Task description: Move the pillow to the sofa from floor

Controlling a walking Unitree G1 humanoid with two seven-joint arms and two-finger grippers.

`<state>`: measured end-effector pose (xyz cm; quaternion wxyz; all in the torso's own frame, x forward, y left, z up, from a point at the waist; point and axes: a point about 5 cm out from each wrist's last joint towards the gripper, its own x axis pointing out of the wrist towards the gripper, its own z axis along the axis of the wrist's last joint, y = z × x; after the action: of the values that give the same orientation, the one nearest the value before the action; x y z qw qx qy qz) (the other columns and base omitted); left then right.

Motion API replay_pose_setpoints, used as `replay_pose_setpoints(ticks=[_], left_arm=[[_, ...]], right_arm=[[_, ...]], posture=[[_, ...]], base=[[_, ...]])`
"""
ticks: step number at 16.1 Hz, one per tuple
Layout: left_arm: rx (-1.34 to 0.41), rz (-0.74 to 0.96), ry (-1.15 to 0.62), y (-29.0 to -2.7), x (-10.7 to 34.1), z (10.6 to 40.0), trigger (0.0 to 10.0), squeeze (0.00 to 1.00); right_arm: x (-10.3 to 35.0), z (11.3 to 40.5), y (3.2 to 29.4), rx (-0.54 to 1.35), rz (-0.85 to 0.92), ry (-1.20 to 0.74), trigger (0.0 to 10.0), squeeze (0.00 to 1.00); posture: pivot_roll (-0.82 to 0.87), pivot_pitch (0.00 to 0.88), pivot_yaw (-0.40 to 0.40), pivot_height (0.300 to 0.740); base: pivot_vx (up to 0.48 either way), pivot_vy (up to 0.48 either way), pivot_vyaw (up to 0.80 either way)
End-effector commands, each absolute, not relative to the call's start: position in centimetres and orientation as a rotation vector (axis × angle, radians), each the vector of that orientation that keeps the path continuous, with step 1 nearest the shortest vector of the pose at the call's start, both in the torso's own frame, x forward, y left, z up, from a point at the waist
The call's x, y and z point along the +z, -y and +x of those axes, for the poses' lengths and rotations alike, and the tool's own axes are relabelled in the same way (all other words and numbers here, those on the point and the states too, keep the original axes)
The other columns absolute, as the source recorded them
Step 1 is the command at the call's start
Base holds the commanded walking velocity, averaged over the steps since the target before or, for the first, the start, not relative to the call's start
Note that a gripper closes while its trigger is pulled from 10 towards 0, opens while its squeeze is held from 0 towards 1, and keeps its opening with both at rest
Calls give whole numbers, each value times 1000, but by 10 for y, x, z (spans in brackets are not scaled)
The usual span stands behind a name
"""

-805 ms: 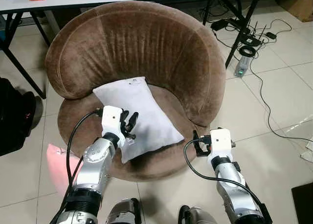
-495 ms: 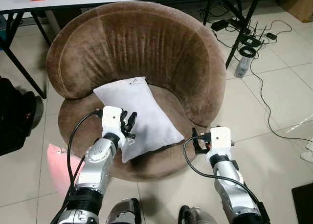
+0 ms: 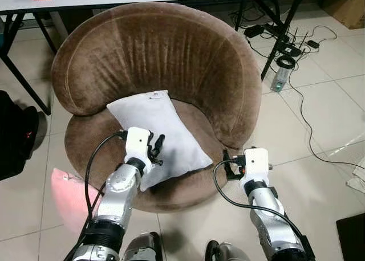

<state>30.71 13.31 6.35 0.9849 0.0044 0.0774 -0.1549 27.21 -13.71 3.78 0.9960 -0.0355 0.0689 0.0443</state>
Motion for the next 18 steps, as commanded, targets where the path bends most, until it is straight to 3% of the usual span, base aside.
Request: replay_pose_setpoints(ticks=[1, 13, 18], left_arm=[[-322, 22, -161, -128, 62, 307, 10000, 0], [-284, 22, -107, -133, 67, 313, 10000, 0], [-371, 1, -130, -134, 61, 305, 10000, 0]], right_arm=[[40, 273, 137, 103, -81, -138, 10000, 0], [45, 279, 138, 120, -87, -127, 10000, 0], [41, 276, 141, 163, -79, -144, 10000, 0]], posture=[[50, 145, -43, 740], [87, 148, -76, 740], [99, 129, -78, 740]], base=[[0, 0, 0], [0, 0, 0], [0, 0, 0]])
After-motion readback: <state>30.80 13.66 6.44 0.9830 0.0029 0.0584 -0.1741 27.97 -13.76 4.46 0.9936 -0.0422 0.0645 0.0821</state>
